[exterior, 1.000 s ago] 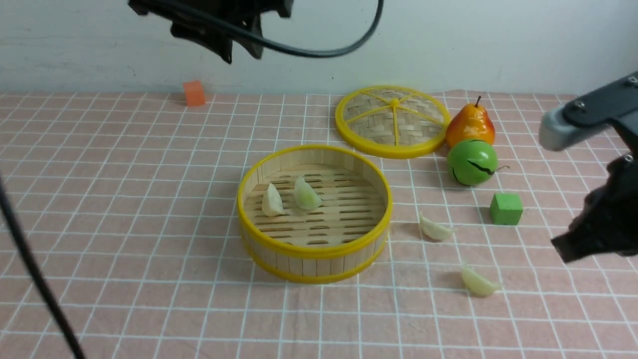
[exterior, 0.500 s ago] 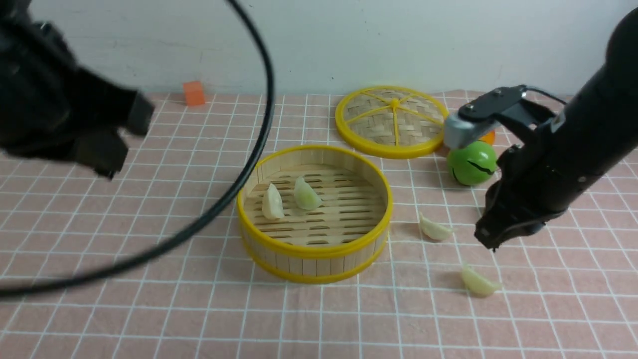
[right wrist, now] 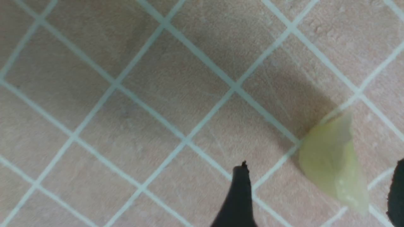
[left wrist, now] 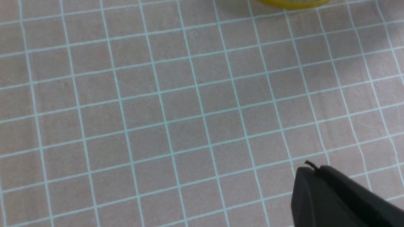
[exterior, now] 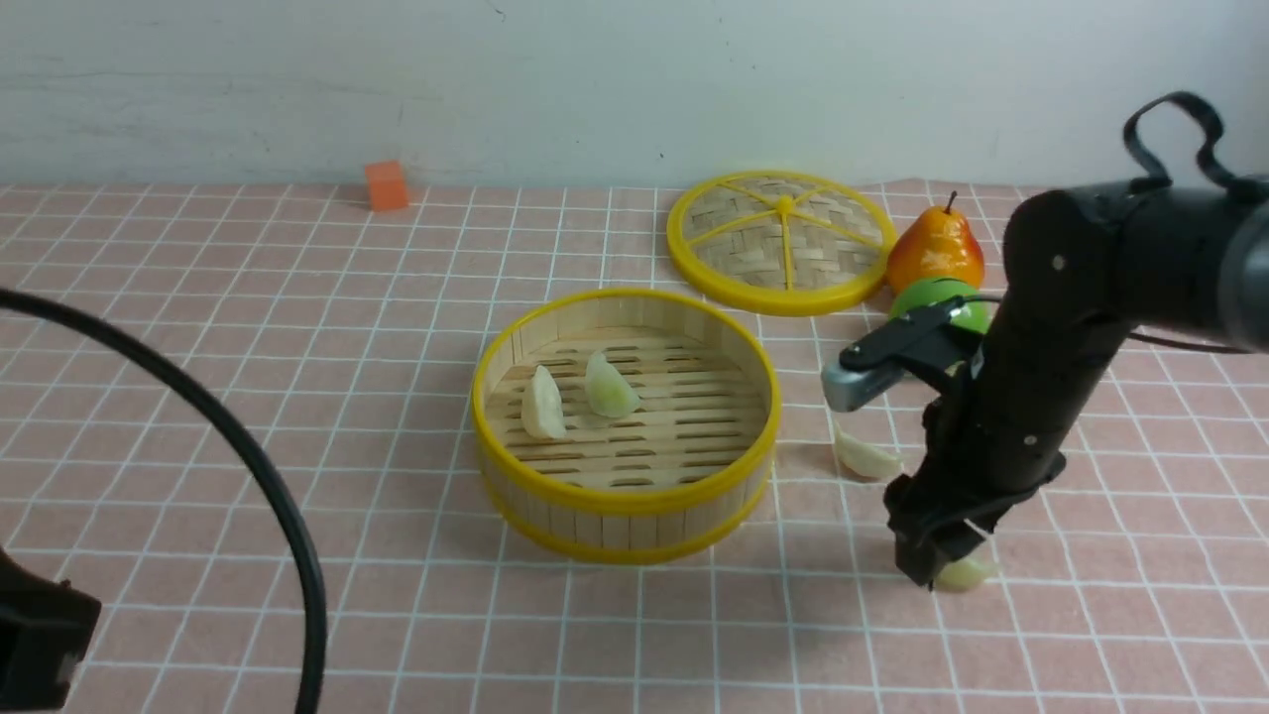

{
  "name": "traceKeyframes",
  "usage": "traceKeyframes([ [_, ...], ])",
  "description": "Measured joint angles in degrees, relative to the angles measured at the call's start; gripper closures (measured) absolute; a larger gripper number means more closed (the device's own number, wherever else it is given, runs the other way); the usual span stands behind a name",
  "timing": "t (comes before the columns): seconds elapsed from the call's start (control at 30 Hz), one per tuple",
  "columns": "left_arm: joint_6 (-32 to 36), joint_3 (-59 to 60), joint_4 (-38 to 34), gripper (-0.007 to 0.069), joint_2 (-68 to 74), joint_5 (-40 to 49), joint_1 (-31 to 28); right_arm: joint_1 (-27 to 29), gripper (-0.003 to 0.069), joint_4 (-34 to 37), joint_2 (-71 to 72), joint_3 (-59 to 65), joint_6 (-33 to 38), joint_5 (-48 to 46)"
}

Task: Put the dumplings into the steamer on the table with the pink tablecloth.
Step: 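Reach for and grasp a dumpling lying on the table beside the steamer, then place the dumpling in the bamboo steamer basket with the right gripper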

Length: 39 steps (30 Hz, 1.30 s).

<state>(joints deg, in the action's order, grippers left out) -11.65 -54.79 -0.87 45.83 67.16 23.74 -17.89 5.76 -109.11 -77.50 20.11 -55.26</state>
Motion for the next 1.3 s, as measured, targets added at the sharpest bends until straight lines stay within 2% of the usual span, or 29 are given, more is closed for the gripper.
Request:
traceKeyframes([
  [0.1,0.00,0.64,0.00,0.0638,-0.15,0.05,0.00,0.00,0.0135,-1.19,-2.83,0.00,-0.86,1.86],
  [0.13,0.00,0.64,0.00,0.0638,-0.15,-0.01,0.00,0.00,0.0189,-1.98,-3.67,-0.04,-1.88,2.60],
  [0.17,0.00,0.64,0.00,0.0638,-0.15,-0.01,0.00,0.00,0.0198,-2.18,-3.88,-0.04,-2.21,2.89],
  [0.23,0.00,0.64,0.00,0.0638,-0.15,-0.01,0.00,0.00,0.0342,-3.82,-4.76,-0.04,-4.35,3.95],
  [0.3,0.00,0.64,0.00,0.0638,-0.15,0.05,0.00,0.00,0.0415,-4.20,-4.66,-0.23,-5.36,4.04],
  [0.43,0.00,0.64,0.00,0.0638,-0.15,0.16,0.00,0.00,0.0417,-4.63,-4.73,-1.78,-6.48,1.85],
  [0.53,0.00,0.64,0.00,0.0638,-0.15,0.56,0.00,-0.73,0.0417,-4.74,-4.73,-5.73,-7.57,-3.57],
  [0.7,0.00,0.64,0.00,0.0638,-0.15,0.58,0.00,-6.70,0.0417,-3.27,-4.62,-18.86,-7.68,-10.67],
  [0.97,0.00,0.64,0.00,0.0638,-0.15,0.58,0.00,-16.78,0.0417,-1.83,-10.48,-33.24,-8.12,-3.27],
  [1.13,0.00,0.64,0.00,0.0638,-0.15,0.58,0.00,-17.99,0.0417,-1.83,-17.39,-35.81,-9.24,2.38],
  [1.3,0.00,0.64,0.00,0.0638,-0.15,0.58,0.00,-18.04,0.0405,-1.83,-21.45,-36.15,-10.41,3.96],
])
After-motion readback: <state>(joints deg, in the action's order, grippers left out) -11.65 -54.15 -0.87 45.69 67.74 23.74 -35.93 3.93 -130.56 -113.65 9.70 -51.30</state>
